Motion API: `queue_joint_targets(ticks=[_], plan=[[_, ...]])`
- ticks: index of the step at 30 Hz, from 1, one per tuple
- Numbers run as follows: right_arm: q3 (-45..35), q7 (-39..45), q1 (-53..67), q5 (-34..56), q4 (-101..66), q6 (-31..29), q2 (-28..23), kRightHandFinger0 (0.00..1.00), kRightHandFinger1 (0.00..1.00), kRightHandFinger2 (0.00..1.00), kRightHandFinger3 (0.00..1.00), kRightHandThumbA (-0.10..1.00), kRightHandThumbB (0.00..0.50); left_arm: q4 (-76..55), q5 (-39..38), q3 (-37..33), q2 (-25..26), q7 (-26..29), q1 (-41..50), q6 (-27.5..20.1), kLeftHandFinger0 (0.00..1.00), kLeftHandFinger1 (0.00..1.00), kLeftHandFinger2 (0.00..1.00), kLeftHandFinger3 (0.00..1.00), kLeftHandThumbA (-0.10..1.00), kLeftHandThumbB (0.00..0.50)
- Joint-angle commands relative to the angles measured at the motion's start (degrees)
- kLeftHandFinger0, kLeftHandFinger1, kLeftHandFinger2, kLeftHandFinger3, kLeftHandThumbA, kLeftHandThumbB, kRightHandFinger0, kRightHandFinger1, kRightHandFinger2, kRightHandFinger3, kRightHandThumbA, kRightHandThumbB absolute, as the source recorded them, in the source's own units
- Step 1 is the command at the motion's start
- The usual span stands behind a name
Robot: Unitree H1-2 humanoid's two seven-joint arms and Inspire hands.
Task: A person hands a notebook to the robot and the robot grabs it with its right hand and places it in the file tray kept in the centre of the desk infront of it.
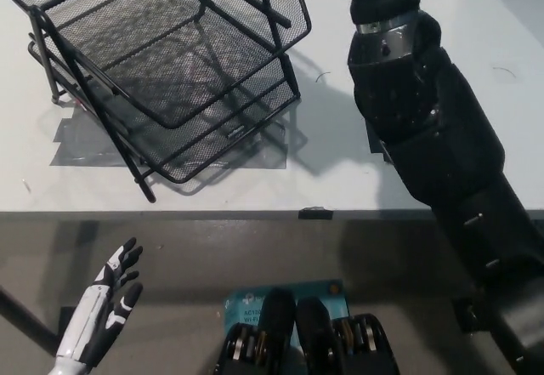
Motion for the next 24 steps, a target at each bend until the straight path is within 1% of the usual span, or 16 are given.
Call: queue_joint_targets(ticks=[1, 3, 4, 5, 6, 7, 8, 9, 10, 11, 13, 15, 16, 17, 19, 24], plan=[[2.9, -8.2, -5.4, -9.4, 1.4, -5.2, -2.3, 0.00, 0.00, 0.06, 0.16, 1.00, 0.000, -0.7, -0.7, -0.1, 0.5, -0.6, -0.3, -1.4, 0.93, 1.00, 1.00, 1.00, 0.93, 0.474], [4.5, -10.7, -5.6, -12.0, 2.8, -6.0, -2.8, 0.00, 0.00, 0.05, 0.16, 1.00, 0.000, -0.5, -0.8, -0.2, 0.5, -0.6, -0.3, -1.8, 0.93, 1.00, 1.00, 1.00, 0.93, 0.472], [5.6, -11.8, -5.7, -13.3, 3.6, -6.3, -3.1, 0.00, 0.00, 0.06, 0.25, 1.00, 0.000, -0.3, -1.3, -0.2, 0.5, -0.8, -0.4, -1.9, 0.93, 1.00, 1.00, 1.00, 0.93, 0.473], [6.3, -12.0, -5.7, -13.9, 3.8, -6.7, -3.5, 0.00, 0.00, 0.12, 0.44, 1.00, 0.000, -0.1, -1.3, -0.2, 0.4, -0.8, -0.4, -2.2, 0.92, 1.00, 1.00, 1.00, 0.93, 0.468], [7.0, -12.7, -5.7, -14.5, 4.3, -7.6, -3.8, 0.00, 0.00, 0.08, 0.39, 0.96, 0.000, -0.1, -1.1, -0.2, 0.4, -0.6, -0.4, -2.4, 0.92, 1.00, 1.00, 1.00, 0.93, 0.466], [8.4, -14.3, -5.7, -16.1, 5.3, -8.5, -4.4, 0.00, 0.00, 0.00, 0.25, 0.90, 0.000, 0.0, -0.7, -0.3, 0.4, -0.5, -0.3, -2.6, 0.91, 1.00, 1.00, 1.00, 0.94, 0.455], [8.9, -15.0, -5.7, -16.8, 5.6, -8.7, -4.6, 0.00, 0.00, 0.00, 0.25, 0.90, 0.000, 0.0, -0.6, -0.4, 0.4, -0.5, -0.2, -2.7, 0.91, 1.00, 1.00, 1.00, 0.94, 0.455], [9.6, -15.6, -5.6, -17.7, 6.0, -8.6, -4.9, 0.00, 0.00, 0.00, 0.07, 0.89, 0.018, -0.1, -0.5, -0.4, 0.5, -0.5, -0.2, -2.8, 0.91, 1.00, 1.00, 1.00, 0.94, 0.445], [9.6, -15.6, -5.6, -17.7, 6.0, -8.6, -4.9, 0.00, 0.00, 0.00, 0.07, 0.89, 0.018, -0.1, -0.5, -0.4, 0.5, -0.5, -0.2, -2.8, 0.91, 1.00, 1.00, 1.00, 0.94, 0.445], [12.7, -18.3, -5.3, -22.0, 7.1, -8.2, -6.2, 0.00, 0.00, 0.00, 0.00, 0.79, 0.033, -0.2, -0.2, -0.5, 0.6, -0.5, -0.4, -3.1, 0.89, 1.00, 1.00, 1.00, 0.95, 0.428], [13.8, -18.1, -4.9, -23.3, 7.0, -7.8, -6.7, 0.00, 0.00, 0.00, 0.01, 0.83, 0.036, -0.2, -0.2, -0.5, 0.6, -0.5, -0.4, -3.1, 0.89, 1.00, 1.00, 1.00, 0.95, 0.427], [15.8, -18.0, -3.9, -25.7, 6.3, -6.7, -7.8, 0.00, 0.00, 0.00, 0.05, 0.94, 0.037, -0.3, -1.2, -0.4, 0.5, -0.9, -0.4, -2.6, 0.90, 1.00, 1.00, 1.00, 0.95, 0.439], [16.4, -17.6, -3.6, -25.7, 6.2, -7.2, -8.1, 0.00, 0.00, 0.00, 0.09, 0.95, 0.018, -0.3, -1.4, -0.4, 0.5, -1.0, -0.4, -2.4, 0.90, 1.00, 1.00, 1.00, 0.95, 0.438], [17.6, -17.5, -2.9, -26.4, 6.1, -7.6, -8.9, 0.00, 0.00, 0.00, 0.06, 0.95, 0.016, -0.6, -1.5, -0.4, 0.5, -0.9, -0.3, -2.0, 0.90, 1.00, 1.00, 1.00, 0.94, 0.443], [19.2, -18.4, -2.0, -28.2, 6.0, -7.0, -9.8, 0.00, 0.00, 0.00, 0.01, 0.95, 0.018, -1.0, -1.3, -0.3, 0.5, -0.9, -0.1, -1.5, 0.90, 1.00, 1.00, 1.00, 0.95, 0.442], [20.4, -19.3, -1.3, -28.6, 6.8, -7.3, -10.7, 0.00, 0.00, 0.00, 0.01, 0.90, 0.040, -0.6, -1.3, -0.4, 0.4, -0.7, -0.4, -2.0, 0.90, 1.00, 1.00, 1.00, 0.96, 0.440]])
